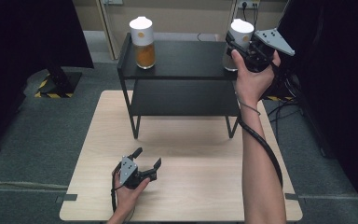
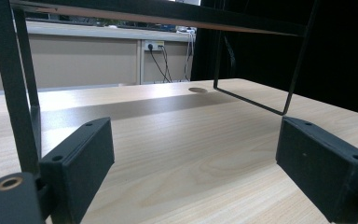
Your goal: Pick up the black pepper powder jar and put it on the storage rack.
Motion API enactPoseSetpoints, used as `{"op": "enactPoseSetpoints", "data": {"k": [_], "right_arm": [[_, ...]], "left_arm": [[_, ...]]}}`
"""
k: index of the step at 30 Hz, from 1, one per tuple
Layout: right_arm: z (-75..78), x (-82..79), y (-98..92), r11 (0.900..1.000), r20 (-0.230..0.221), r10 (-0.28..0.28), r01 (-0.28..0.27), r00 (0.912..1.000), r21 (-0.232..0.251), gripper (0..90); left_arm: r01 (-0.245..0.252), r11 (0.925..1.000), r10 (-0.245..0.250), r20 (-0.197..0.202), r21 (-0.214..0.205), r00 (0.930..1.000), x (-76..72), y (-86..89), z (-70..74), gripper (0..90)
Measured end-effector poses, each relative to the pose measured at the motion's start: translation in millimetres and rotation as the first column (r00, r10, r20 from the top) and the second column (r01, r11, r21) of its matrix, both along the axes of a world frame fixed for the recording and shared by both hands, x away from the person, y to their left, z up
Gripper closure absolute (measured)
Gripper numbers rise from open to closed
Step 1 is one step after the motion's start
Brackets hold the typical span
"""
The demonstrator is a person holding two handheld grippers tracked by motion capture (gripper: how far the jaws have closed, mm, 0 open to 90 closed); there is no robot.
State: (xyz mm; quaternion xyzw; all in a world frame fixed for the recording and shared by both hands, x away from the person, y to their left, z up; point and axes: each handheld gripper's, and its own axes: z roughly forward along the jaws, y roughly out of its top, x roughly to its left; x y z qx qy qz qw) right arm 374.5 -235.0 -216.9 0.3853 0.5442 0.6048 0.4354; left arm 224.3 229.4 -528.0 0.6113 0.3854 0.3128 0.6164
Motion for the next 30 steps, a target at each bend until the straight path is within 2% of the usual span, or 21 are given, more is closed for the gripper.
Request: {"op": "enactPoseSetpoints", "data": {"k": [12, 17, 21, 26, 30], "right_arm": [[-3.9, 0.3, 0.7, 1.0, 0.002, 0.0, 0.0, 1.0, -0.003, 30.7], [-0.7, 0.0, -1.2, 1.0, -0.013, 0.006, -0.006, 0.9999, 0.003, 30.4], [2.1, -2.1, -2.6, 0.999, -0.008, 0.004, -0.004, 1.0, 0.045, 20.3], [9.0, -7.0, -3.2, 0.9984, -0.02, 0.003, -0.002, 0.9998, 0.056, 13.5], [11.0, -11.3, -3.5, 0.9982, -0.031, 0.0, 0.002, 0.9995, 0.06, 11.4]], "left_arm": [[0.0, 1.0, 0.0, 0.002, 0.003, 1.0, -0.2, -0.2, 0.0, 10.8], [0.0, 1.0, 0.0, 0.003, 0.004, 1.0, -0.4, -0.2, 0.0, 10.8], [0.001, 1.0, -0.001, 0.002, 0.004, 1.0, -0.4, -0.3, 0.1, 10.8], [0.002, 1.0, -0.002, 0.004, 0.005, 1.0, -0.5, -0.7, -0.1, 10.8], [0.002, 1.0, -0.002, 0.004, 0.005, 1.0, -0.6, -0.9, -0.1, 10.9]]}}
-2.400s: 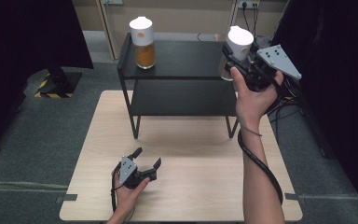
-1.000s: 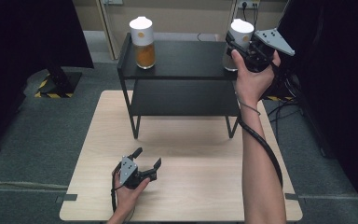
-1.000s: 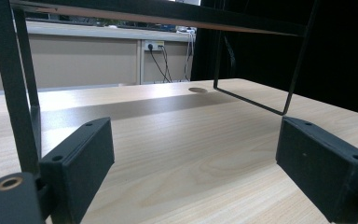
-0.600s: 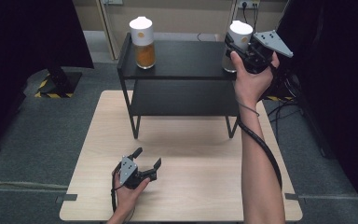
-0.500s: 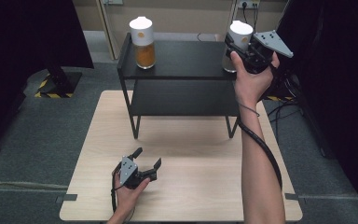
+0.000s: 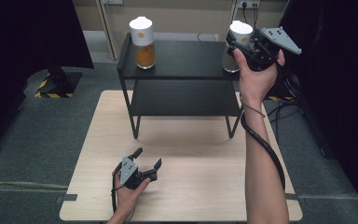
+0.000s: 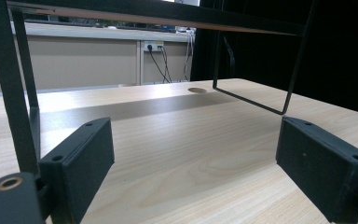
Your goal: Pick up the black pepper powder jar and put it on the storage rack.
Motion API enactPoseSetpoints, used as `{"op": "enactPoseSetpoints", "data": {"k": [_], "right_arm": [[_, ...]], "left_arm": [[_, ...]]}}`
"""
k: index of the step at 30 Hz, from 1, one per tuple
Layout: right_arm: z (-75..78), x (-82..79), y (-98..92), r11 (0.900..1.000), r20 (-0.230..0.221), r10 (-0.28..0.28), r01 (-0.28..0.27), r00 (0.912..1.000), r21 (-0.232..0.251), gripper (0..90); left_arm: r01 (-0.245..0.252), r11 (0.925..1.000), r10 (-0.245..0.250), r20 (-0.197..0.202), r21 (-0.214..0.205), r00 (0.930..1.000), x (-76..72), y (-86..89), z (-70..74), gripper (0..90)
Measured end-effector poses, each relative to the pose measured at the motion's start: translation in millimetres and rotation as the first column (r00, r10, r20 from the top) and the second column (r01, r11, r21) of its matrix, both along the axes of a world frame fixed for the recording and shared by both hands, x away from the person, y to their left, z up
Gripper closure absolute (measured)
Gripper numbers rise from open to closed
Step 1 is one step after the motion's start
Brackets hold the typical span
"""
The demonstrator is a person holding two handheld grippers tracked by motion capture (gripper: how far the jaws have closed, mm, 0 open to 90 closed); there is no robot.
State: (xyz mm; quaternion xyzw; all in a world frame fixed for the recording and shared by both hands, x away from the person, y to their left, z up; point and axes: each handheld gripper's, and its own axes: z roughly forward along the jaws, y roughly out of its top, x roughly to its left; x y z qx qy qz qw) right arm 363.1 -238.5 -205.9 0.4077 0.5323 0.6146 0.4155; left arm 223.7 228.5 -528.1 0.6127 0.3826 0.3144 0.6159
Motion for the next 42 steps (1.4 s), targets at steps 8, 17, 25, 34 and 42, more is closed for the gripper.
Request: {"op": "enactPoseSetpoints", "data": {"k": [8, 17, 25, 34, 42], "right_arm": [[0.1, -10.5, -2.1, 0.9999, -0.01, 0.014, -0.014, 0.9999, 0.001, 10.2], [-1.4, -25.4, -9.1, 0.9994, 0.001, 0.035, -0.035, 0.9994, 0.0, 10.0], [-4.3, -40.4, -17.4, 0.9989, -0.012, 0.047, -0.047, 0.9988, -0.004, 9.4], [-12.4, -57.6, -23.8, 0.9972, -0.028, 0.07, -0.071, 0.9972, -0.025, 9.4], [-28.1, -69.0, -30.2, 0.9949, -0.028, 0.098, -0.099, 0.9948, -0.021, 9.4]], "left_arm": [[0.0, 1.0, 0.0, 0.001, -0.001, 1.0, 0.0, 0.0, -0.1, 10.9], [0.0, 1.0, 0.0, 0.001, -0.001, 1.0, 0.1, -0.1, -0.3, 10.9], [0.001, 1.0, -0.001, -0.001, 0.0, 1.0, -0.1, -0.3, 0.1, 10.9], [0.002, 1.0, -0.002, -0.002, -0.002, 1.0, -0.1, -0.2, 0.0, 10.8], [0.003, 1.0, -0.003, 0.0, -0.002, 1.0, -0.2, -0.3, -0.1, 10.8]]}}
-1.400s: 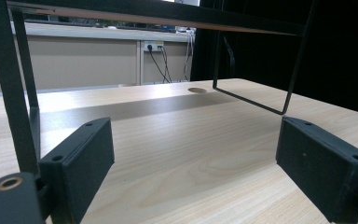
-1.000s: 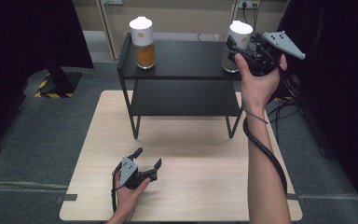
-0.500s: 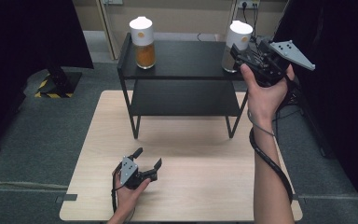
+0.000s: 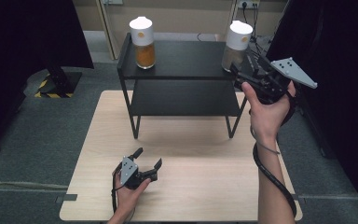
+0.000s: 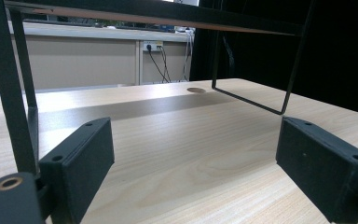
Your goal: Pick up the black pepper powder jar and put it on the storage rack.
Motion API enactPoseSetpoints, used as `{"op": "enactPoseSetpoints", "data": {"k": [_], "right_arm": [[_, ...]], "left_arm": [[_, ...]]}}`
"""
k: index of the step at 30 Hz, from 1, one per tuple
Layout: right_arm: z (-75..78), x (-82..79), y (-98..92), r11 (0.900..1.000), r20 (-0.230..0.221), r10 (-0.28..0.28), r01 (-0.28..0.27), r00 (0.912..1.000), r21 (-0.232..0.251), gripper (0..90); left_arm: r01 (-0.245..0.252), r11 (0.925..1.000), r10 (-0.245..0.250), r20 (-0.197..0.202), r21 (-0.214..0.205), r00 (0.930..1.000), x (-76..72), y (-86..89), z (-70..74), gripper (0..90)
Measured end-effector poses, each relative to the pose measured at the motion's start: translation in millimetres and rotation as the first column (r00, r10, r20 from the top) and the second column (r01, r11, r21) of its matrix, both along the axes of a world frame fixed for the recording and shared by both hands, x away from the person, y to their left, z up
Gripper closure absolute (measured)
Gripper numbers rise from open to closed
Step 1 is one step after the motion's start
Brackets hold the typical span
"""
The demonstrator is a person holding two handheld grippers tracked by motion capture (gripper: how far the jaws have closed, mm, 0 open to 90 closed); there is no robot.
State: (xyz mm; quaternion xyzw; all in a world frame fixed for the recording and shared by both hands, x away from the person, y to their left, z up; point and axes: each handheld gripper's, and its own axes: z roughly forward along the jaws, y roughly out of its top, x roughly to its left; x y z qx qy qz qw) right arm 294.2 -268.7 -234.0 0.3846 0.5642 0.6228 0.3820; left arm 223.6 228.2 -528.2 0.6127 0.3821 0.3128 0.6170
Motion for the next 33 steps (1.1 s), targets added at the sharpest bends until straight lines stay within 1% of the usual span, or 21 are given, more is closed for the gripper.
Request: {"op": "enactPoseSetpoints", "data": {"k": [3, 7, 9, 15, 20, 28, 33], "right_arm": [[-5.7, -3.1, -2.0, 1.0, -0.01, 0.009, -0.009, 0.9999, 0.0, 9.4], [-12.4, -7.0, -2.8, 0.9996, -0.018, 0.017, -0.018, 0.9997, -0.024, 9.4], [-14.1, -7.8, -2.9, 0.9986, -0.03, 0.023, -0.024, 0.9993, -0.047, 9.4], [-24.0, -12.6, -2.7, 0.9969, -0.045, 0.038, -0.041, 0.9983, -0.067, 9.4], [-34.0, -15.7, -3.8, 0.9958, -0.068, 0.056, -0.061, 0.9961, -0.068, 9.4], [-53.0, -19.2, -5.5, 0.9954, -0.1, 0.062, -0.069, 0.993, -0.067, 9.4], [-65.0, -19.7, -7.2, 0.9942, -0.138, 0.071, -0.081, 0.9879, -0.07, 9.4]], "left_arm": [[0.0, 1.0, 0.0, 0.001, 0.003, 1.0, -0.1, -0.4, 0.1, 10.8], [0.001, 1.0, -0.001, 0.001, 0.002, 1.0, -0.1, -0.4, 0.0, 10.8], [0.001, 1.0, -0.001, 0.001, 0.002, 1.0, -0.1, -0.4, 0.0, 10.8], [0.002, 1.0, -0.002, 0.002, 0.002, 1.0, -0.2, -0.3, -0.1, 10.8], [0.002, 1.0, -0.002, 0.002, 0.001, 1.0, -0.3, -0.3, -0.2, 10.8], [0.001, 1.0, -0.001, 0.002, 0.001, 1.0, -0.2, -0.4, -0.2, 10.8], [0.001, 1.0, -0.001, 0.003, 0.002, 1.0, -0.3, -0.5, -0.3, 10.8]]}}
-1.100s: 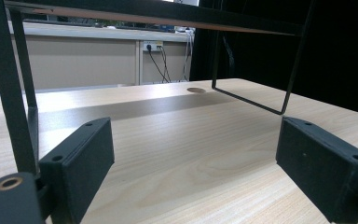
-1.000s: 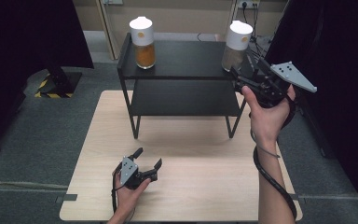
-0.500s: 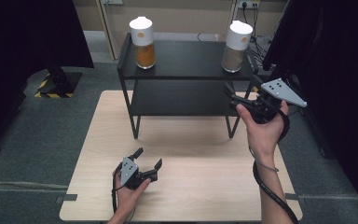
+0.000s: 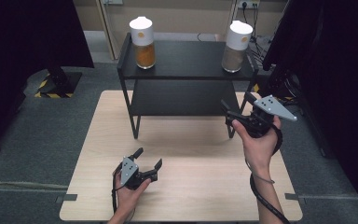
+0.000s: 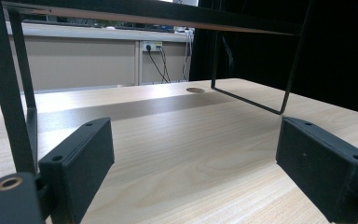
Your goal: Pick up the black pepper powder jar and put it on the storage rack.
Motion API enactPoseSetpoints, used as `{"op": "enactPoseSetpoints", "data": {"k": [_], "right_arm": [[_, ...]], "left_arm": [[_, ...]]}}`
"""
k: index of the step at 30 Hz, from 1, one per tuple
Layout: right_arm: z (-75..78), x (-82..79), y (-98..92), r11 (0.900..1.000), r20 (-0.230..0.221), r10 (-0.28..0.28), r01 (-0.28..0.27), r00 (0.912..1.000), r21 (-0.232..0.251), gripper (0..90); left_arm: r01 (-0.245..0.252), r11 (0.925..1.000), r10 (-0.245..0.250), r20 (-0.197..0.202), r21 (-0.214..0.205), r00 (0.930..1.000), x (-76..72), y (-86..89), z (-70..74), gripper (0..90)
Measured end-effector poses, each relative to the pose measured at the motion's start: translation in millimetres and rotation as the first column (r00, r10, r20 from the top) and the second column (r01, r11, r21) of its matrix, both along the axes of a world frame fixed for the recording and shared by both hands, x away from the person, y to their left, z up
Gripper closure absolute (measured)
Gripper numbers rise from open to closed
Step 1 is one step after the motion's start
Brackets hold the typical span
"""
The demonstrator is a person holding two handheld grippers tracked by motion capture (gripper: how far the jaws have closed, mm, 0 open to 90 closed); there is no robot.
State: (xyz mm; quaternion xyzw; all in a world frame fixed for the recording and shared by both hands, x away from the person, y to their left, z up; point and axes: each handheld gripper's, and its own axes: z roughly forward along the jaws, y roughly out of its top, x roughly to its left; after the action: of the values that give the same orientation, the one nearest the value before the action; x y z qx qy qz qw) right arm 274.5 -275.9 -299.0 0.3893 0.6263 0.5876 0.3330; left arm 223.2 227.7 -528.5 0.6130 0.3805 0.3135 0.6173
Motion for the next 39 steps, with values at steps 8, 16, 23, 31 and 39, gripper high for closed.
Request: {"op": "enactPoseSetpoints", "data": {"k": [8, 16, 23, 31, 39], "right_arm": [[-17.5, -1.4, -5.6, 0.9999, -0.028, 0.004, -0.005, 0.9996, -0.017, 9.4], [-33.8, -6.2, -9.7, 1.0, -0.053, 0.002, -0.002, 0.9986, -0.003, 9.4], [-52.8, -9.4, -12.7, 0.9999, -0.095, 0.012, -0.012, 0.9954, 0.004, 9.4], [-72.7, -15.5, -12.6, 0.9992, -0.077, 0.04, -0.041, 0.9962, -0.003, 9.4], [-91.4, -17.7, -11.4, 0.9979, -0.103, 0.062, -0.063, 0.9928, -0.01, 9.4]], "left_arm": [[0.0, 1.0, 0.0, 0.0, 0.0, 1.0, 0.1, 0.1, 0.0, 10.8], [0.001, 1.0, -0.001, 0.001, 0.001, 1.0, 0.1, 0.0, -0.1, 10.8], [0.001, 1.0, -0.001, 0.0, 0.001, 1.0, 0.2, 0.1, 0.0, 10.8], [0.001, 1.0, -0.001, 0.001, 0.002, 1.0, 0.1, 0.0, 0.1, 10.8], [0.001, 1.0, -0.001, 0.002, 0.002, 1.0, 0.0, 0.0, -0.1, 10.8]]}}
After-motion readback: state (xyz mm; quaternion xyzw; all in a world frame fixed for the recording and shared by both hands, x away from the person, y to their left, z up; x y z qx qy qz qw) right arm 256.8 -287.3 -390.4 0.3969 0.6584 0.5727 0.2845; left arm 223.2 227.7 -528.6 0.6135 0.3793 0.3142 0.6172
